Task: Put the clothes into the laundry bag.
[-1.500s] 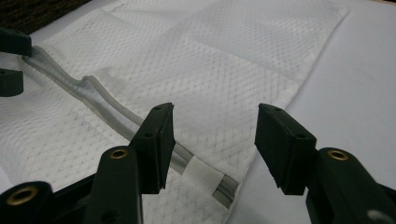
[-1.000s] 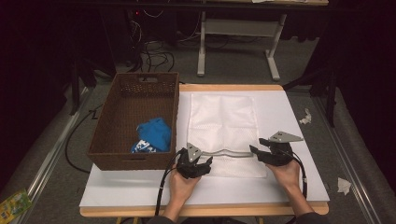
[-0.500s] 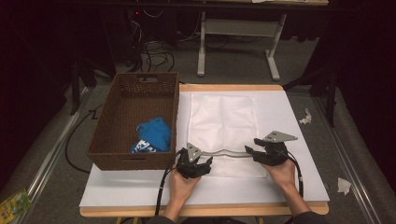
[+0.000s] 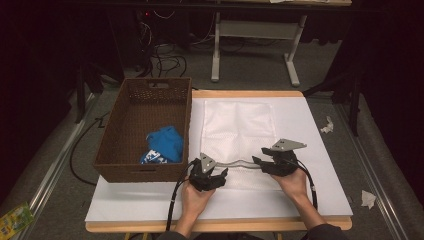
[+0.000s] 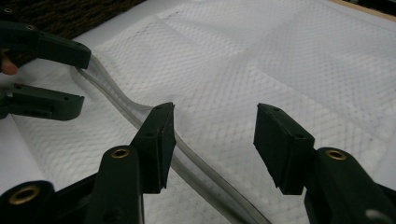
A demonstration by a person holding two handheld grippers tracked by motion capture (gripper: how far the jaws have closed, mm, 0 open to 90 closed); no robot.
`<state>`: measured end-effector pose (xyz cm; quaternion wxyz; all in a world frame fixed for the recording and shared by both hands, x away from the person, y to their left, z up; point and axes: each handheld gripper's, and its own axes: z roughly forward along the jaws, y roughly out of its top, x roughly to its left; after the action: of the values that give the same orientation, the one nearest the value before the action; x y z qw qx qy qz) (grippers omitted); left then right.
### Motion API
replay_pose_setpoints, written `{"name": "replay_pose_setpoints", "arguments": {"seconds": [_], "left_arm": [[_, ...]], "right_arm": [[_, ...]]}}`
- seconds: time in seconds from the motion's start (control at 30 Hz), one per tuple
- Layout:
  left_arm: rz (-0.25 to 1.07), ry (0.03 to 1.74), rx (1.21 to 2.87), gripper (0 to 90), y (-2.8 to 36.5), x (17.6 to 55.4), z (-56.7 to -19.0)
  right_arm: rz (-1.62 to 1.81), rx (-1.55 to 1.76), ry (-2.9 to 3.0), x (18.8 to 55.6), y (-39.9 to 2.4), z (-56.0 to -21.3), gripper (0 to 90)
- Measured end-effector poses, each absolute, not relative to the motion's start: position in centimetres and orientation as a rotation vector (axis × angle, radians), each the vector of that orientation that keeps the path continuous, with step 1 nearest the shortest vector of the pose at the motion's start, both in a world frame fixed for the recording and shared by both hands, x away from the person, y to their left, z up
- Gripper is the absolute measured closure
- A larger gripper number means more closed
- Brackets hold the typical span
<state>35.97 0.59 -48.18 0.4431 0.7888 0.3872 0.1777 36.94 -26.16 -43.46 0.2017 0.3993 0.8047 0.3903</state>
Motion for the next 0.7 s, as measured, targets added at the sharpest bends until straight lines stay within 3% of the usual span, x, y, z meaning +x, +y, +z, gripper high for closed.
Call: {"name": "replay_pose_setpoints", "arguments": {"seconds": [0.7], "left_arm": [[0.431, 0.964, 1.952, 31.7, 0.6, 36.0, -48.2]], "right_arm": [[0.976, 1.021, 2.325, 37.7, -22.3, -44.8, 46.0]]}}
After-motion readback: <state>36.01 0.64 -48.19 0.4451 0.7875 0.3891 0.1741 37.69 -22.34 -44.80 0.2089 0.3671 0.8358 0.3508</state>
